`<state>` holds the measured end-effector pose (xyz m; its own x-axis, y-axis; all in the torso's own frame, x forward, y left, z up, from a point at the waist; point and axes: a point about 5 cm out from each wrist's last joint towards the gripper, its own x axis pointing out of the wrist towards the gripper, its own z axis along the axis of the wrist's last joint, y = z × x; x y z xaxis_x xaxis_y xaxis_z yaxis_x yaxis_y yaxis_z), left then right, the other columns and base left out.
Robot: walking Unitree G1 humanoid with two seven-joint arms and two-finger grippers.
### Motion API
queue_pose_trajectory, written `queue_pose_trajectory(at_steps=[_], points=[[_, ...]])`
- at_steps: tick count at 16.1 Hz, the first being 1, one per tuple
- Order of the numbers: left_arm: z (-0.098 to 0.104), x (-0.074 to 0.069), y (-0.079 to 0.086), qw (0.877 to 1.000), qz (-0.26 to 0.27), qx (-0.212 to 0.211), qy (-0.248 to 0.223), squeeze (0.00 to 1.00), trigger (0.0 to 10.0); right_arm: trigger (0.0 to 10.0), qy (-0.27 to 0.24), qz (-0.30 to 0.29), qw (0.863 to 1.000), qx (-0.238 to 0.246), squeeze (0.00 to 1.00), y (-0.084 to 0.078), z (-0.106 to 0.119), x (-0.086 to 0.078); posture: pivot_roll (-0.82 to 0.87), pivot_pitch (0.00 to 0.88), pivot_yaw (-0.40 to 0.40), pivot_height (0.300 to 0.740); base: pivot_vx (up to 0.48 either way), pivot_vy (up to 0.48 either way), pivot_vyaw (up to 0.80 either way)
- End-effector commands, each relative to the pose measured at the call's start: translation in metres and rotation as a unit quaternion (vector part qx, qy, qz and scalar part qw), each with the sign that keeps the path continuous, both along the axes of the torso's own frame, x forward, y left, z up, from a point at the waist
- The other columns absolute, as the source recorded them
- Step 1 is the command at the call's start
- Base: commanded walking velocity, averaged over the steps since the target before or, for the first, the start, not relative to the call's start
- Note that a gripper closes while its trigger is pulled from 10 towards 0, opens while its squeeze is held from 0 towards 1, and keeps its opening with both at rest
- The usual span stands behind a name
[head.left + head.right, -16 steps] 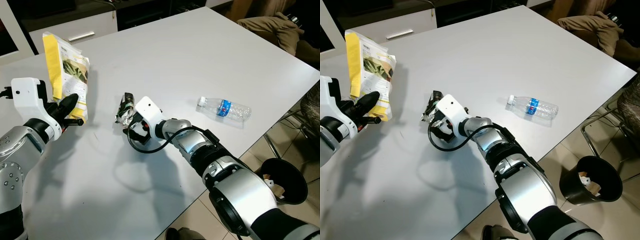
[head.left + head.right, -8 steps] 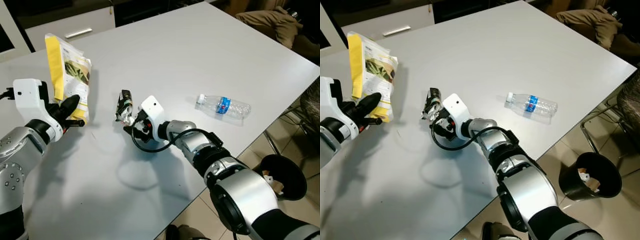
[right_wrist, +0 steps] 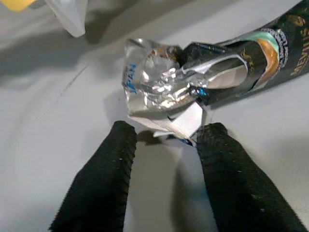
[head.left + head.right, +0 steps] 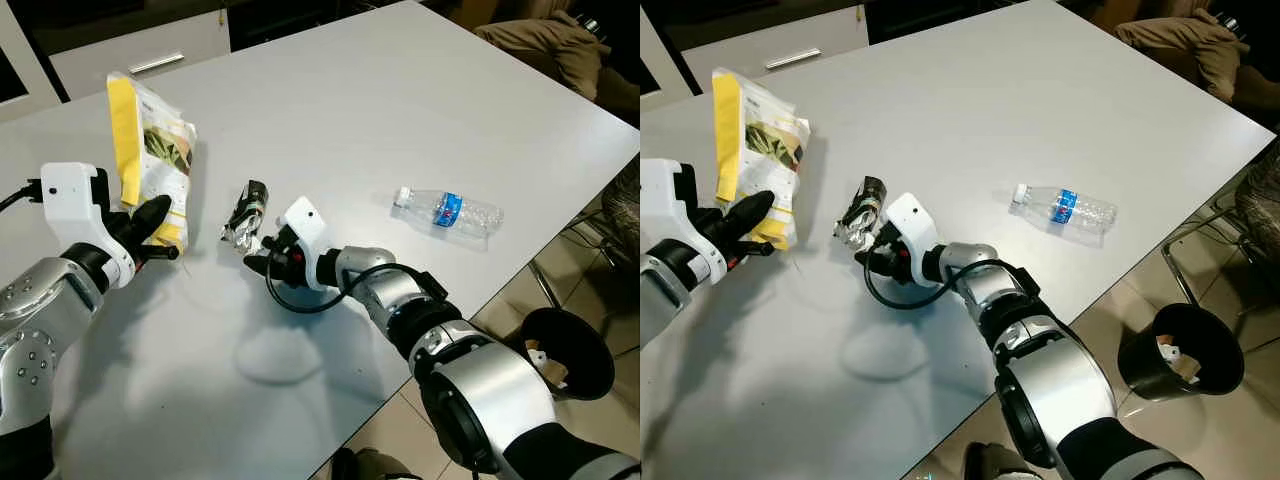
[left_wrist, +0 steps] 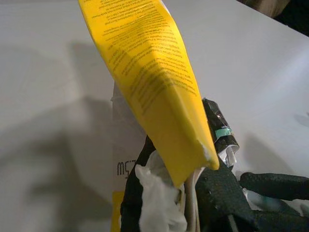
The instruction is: Picking trash to rubbish bin
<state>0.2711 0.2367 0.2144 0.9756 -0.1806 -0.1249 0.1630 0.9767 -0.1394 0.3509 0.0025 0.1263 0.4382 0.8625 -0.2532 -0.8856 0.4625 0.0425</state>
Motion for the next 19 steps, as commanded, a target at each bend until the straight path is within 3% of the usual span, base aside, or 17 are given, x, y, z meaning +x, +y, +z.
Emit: queue_pose_trajectory(at_steps=[1,11,13,15,17,19], points=[[0.003,-0.003,-0.006,1.000,-0.013,0.004,-0.008,0.00,0.0,0.0,0.003,0.004,1.000,-0.002,0.00,-0.003,-0.004,-0.001,0.03,0.177,-0.100,0.740,0.000,0.000,0.00],[0.000,-0.004,-0.009,1.000,-0.021,0.004,-0.007,0.00,0.0,0.0,-0.002,-0.017,1.000,0.014,0.00,-0.008,-0.003,0.002,0.02,0.165,-0.092,0.740,0.000,0.000,0.00],[-0.003,-0.001,-0.014,1.000,-0.024,-0.004,-0.009,0.00,0.0,0.0,-0.011,-0.055,0.995,0.083,0.00,-0.020,0.009,0.010,0.00,0.150,-0.087,0.740,0.000,0.000,0.00],[-0.006,0.000,-0.020,0.999,-0.027,-0.013,-0.011,0.00,0.0,0.0,-0.023,-0.057,0.990,0.127,0.00,-0.032,0.010,0.008,-0.02,0.140,-0.072,0.740,0.000,0.000,0.00],[-0.008,0.001,-0.024,0.999,-0.033,-0.015,-0.010,0.00,0.0,0.0,-0.035,-0.052,0.988,0.140,0.00,-0.037,0.009,0.005,-0.04,0.126,-0.064,0.740,0.000,0.000,0.00],[-0.012,0.003,-0.035,0.999,-0.011,-0.009,-0.038,0.00,0.0,0.0,-0.083,-0.076,0.983,0.146,0.00,-0.061,0.006,-0.011,-0.05,0.098,-0.066,0.740,0.000,0.000,0.00]])
